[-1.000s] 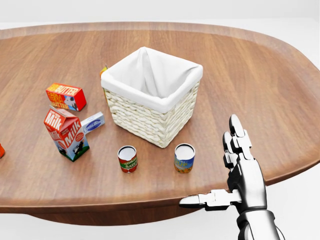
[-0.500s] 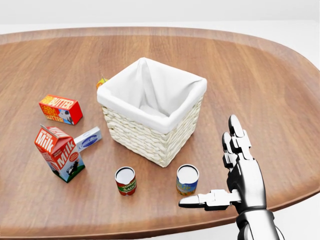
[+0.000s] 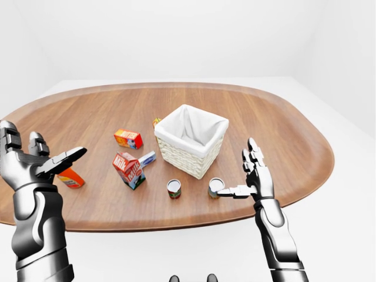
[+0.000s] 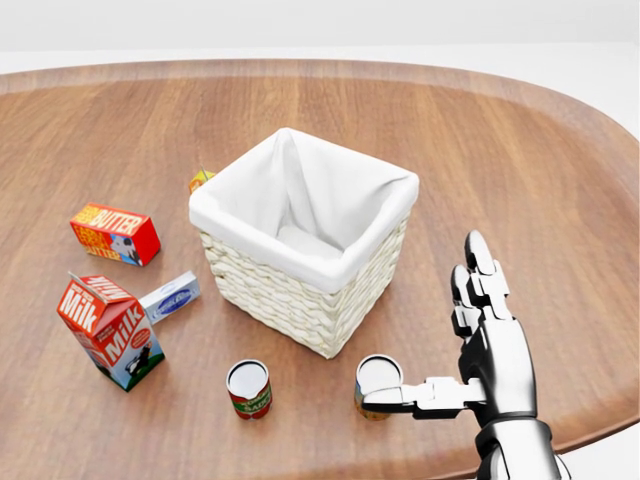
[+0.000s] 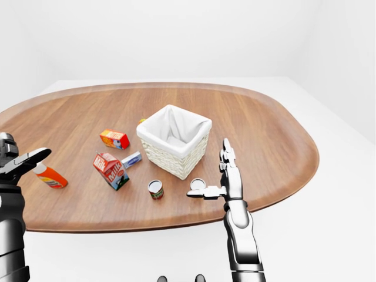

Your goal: Pick up the alphabet soup, and put it in the basket.

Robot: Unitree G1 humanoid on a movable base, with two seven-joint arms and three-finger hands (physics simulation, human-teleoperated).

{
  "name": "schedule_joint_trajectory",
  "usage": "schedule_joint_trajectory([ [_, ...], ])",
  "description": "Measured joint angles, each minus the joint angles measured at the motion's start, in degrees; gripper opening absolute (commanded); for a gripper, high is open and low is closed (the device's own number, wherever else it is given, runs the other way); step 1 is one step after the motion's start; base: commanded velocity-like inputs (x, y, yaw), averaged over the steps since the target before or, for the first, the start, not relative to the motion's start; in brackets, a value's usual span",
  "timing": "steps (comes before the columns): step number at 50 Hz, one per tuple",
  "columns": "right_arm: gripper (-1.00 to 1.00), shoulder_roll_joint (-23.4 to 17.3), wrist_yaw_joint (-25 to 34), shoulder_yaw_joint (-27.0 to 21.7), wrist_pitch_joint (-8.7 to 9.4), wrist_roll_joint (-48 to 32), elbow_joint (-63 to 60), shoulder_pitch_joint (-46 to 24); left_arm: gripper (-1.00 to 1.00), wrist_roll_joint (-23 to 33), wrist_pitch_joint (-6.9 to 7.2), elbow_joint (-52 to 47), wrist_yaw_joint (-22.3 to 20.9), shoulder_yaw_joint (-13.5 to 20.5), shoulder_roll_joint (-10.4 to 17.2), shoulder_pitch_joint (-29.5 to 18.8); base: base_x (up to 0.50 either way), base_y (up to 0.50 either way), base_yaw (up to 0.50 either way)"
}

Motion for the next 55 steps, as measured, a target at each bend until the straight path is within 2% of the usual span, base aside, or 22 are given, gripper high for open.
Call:
schedule_joint_trajectory([
  [11,1.00,-0.03,-0.44,-0.19,0.60,0.16,-0.48,0.09,1.00,0.28,-0.75,2.37,-0.42,-0.64,0.11,-0.62,0.05,0.00,0.00],
  [23,1.00,-0.09,-0.69,-0.42,0.56,0.31,-0.27,0.10,1.00,-0.03,0.00,1.50,-0.15,-0.57,0.20,-0.32,0.04,0.00,0.00],
  [55,1.00,-0.15,-1.34,-1.10,0.78,1.16,-0.08,0.36,1.00,0.07,0.00,0.05,-0.05,-0.04,0.00,-0.04,0.04,0.00,0.00],
])
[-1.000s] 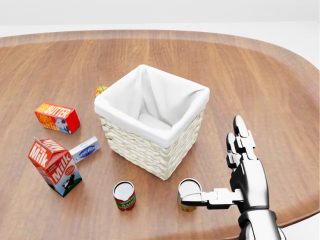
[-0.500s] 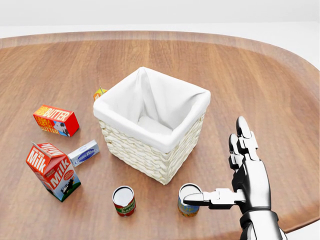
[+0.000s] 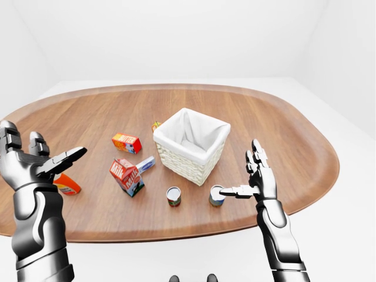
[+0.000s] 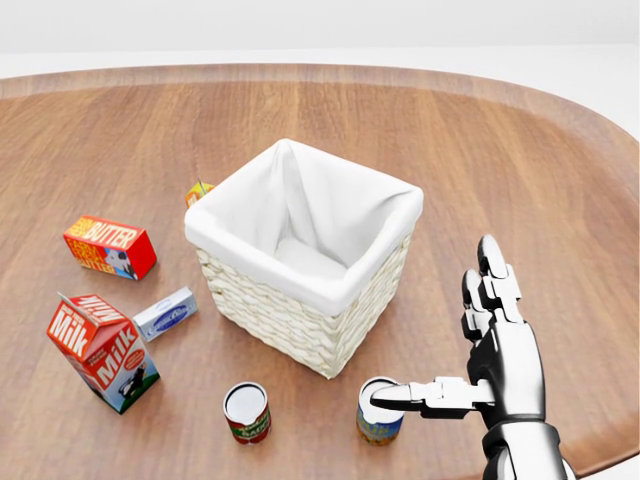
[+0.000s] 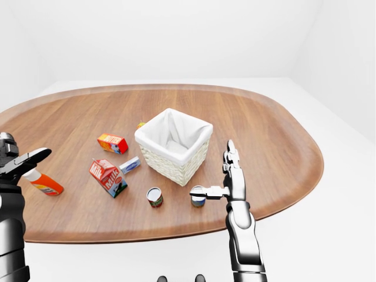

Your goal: Pick up the alphabet soup, and put it in the basket.

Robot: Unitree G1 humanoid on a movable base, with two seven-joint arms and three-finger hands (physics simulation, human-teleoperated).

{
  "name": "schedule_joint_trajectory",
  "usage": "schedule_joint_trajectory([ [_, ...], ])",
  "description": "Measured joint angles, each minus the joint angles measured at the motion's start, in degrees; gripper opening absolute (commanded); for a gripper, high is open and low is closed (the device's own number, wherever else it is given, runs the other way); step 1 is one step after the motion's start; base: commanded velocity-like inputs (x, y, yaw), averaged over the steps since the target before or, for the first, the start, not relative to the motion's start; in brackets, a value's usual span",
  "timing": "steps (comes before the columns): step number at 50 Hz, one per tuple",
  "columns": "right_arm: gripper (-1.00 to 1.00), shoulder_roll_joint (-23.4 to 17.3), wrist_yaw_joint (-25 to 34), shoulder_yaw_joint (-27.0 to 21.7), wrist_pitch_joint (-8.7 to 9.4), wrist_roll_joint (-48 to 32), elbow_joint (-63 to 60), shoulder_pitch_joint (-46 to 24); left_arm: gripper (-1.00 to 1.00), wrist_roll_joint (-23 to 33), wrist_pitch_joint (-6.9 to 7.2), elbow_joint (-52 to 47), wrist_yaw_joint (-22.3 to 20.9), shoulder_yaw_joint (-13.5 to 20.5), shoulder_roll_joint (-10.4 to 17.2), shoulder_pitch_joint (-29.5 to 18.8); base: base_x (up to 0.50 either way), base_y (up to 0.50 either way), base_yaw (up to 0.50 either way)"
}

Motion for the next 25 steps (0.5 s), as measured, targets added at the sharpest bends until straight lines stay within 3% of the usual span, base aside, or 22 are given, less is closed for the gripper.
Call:
schedule_joint_trajectory([
  [12,1.00,-0.04,-0.25,-0.16,-0.07,0.07,-0.11,0.16,1.00,0.26,-0.89,2.34,-0.45,-0.61,0.07,-0.52,0.04,0.00,0.00],
  [25,1.00,-0.08,-0.52,-0.39,-0.21,0.05,-0.30,0.34,1.00,-0.07,0.00,0.87,-0.12,-0.35,0.04,0.02,0.06,0.00,0.00],
])
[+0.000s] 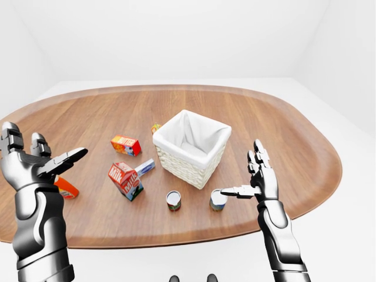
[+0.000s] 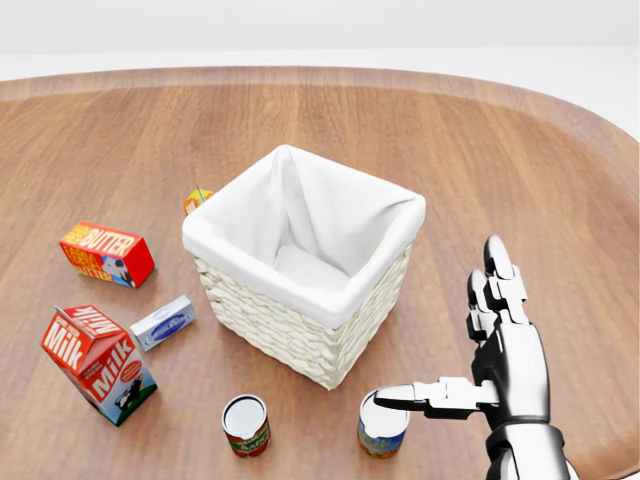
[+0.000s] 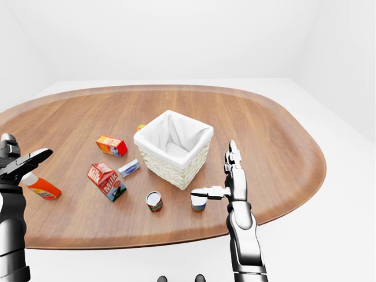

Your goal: Pick up the alphabet soup, and put it in the basket.

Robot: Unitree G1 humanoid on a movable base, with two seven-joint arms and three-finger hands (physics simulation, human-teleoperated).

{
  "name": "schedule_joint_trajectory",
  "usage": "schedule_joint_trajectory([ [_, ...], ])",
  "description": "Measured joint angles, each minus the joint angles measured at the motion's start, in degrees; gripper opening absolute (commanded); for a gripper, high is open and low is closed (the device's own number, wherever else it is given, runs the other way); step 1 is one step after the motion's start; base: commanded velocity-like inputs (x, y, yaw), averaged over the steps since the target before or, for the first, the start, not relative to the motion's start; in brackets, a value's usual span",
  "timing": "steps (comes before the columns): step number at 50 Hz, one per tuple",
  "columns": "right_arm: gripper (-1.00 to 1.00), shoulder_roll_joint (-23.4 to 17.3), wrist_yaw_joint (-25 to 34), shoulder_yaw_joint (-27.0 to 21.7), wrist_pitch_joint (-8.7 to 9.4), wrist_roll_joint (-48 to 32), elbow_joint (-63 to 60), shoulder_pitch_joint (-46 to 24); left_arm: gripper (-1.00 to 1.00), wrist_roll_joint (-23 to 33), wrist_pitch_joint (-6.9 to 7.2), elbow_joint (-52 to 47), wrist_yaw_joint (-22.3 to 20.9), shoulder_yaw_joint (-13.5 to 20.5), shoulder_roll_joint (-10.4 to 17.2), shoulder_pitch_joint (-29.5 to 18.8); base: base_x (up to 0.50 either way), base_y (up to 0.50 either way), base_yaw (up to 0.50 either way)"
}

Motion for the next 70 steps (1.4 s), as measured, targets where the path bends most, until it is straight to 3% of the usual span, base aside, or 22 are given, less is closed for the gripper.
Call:
schedule_joint_trajectory([
  [32,1.00,-0.03,-1.34,-0.91,0.17,0.26,-0.04,0.40,1.00,0.14,-0.02,-0.43,0.04,0.19,-0.04,-0.08,0.09,0.00,0.00],
  [47,1.00,-0.12,-2.67,-1.65,0.60,0.27,-0.52,0.73,1.00,0.25,-1.10,1.60,-0.39,-0.36,0.02,-0.46,0.11,0.00,0.00],
  [57,1.00,-0.16,-3.28,-2.14,0.60,0.50,-0.61,0.88,1.00,-0.08,0.00,0.03,0.05,-0.10,0.04,0.01,0.11,0.00,0.00],
  [70,1.00,-0.21,-4.23,-2.91,0.96,0.83,-1.01,1.33,1.00,-0.21,0.00,-2.28,0.53,0.57,-0.05,0.35,0.11,0.00,0.00],
])
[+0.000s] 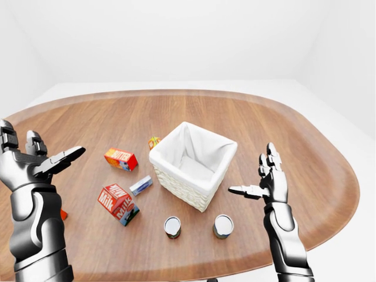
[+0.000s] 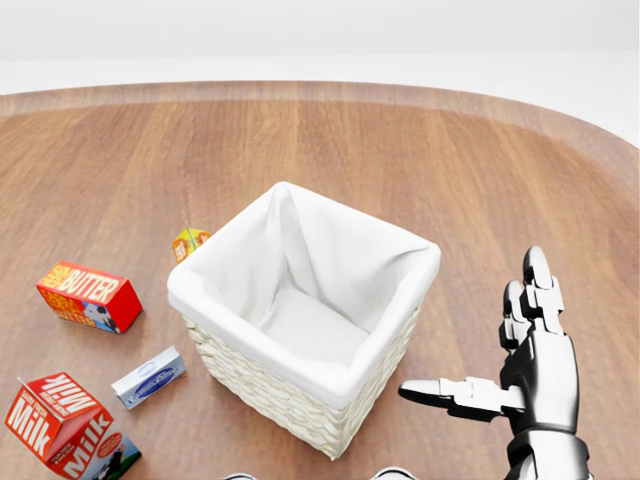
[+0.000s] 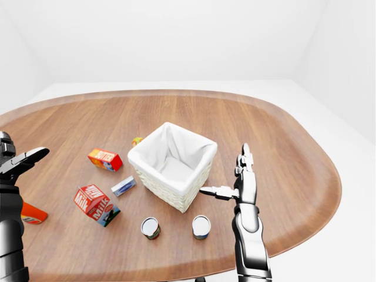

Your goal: Pick up the alphabet soup, and put it in the basket.

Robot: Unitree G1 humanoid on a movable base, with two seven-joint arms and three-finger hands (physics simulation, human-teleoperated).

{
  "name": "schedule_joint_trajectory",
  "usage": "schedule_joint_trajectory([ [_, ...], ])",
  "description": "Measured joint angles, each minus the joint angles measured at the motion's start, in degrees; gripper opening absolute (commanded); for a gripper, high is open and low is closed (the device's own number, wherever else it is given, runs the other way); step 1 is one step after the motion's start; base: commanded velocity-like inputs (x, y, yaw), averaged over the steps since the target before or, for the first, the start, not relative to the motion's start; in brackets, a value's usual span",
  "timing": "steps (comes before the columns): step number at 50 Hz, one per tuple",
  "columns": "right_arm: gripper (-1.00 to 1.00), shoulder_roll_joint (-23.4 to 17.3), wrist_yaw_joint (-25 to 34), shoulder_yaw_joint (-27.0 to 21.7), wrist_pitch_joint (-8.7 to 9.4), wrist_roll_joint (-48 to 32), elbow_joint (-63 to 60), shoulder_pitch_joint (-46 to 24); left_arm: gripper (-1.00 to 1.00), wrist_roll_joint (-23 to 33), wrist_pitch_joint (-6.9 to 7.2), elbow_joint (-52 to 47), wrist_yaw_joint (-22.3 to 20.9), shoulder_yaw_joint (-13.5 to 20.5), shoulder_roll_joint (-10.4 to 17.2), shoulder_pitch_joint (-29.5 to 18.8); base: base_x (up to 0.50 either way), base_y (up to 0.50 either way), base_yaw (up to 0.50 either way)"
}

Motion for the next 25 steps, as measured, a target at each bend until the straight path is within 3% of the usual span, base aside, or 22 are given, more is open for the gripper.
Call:
schedule_joint_trajectory([
  [25,1.00,0.27,-0.28,-1.92,-0.01,0.68,-2.84,3.12,1.00,0.21,0.00,2.66,-0.51,-0.64,0.17,-0.67,0.11,0.00,0.00],
])
